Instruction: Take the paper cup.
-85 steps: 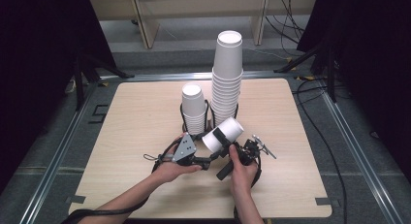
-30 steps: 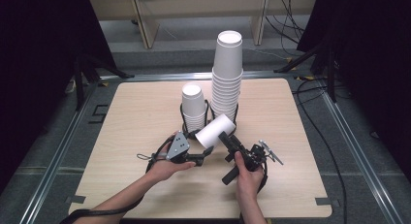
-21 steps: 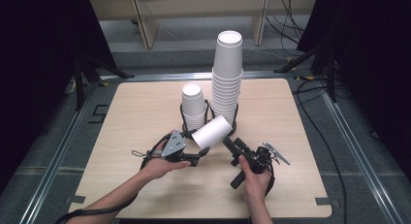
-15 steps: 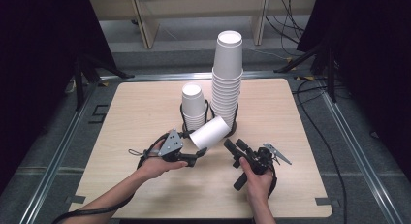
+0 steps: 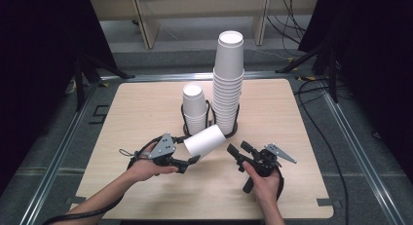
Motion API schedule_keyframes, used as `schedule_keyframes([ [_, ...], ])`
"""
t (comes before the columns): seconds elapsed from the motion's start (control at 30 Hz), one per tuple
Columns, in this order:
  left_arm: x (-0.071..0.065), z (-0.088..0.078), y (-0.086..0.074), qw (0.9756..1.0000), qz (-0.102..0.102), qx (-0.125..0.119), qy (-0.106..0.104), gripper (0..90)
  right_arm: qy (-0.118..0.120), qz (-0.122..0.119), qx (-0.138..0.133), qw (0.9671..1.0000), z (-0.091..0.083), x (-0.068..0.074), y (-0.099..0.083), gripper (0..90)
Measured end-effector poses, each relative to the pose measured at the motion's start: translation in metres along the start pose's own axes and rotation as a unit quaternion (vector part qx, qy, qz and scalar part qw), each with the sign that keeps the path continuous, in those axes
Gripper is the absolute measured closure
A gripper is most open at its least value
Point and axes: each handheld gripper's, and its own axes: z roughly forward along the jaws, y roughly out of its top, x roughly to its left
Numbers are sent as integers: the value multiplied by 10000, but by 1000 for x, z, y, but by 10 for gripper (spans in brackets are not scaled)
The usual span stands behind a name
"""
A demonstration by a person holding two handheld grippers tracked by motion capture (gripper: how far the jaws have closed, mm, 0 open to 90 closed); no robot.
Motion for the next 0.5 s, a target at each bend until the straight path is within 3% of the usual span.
schedule_keyframes([
  [0.07,1,-3,-1,10000,32,21,-6,234,-90,-140,42,9999,0,-2,0,206],
  [0.27,2,-7,-2,9998,94,28,-149,235,-38,-384,326,9987,-1,-5,0,212],
  [0.33,3,-9,-1,9997,108,77,-192,235,-41,-617,413,9972,-1,-5,1,214],
  [0.5,6,-11,0,9993,188,204,-246,235,65,-924,571,9941,0,-4,3,242],
])
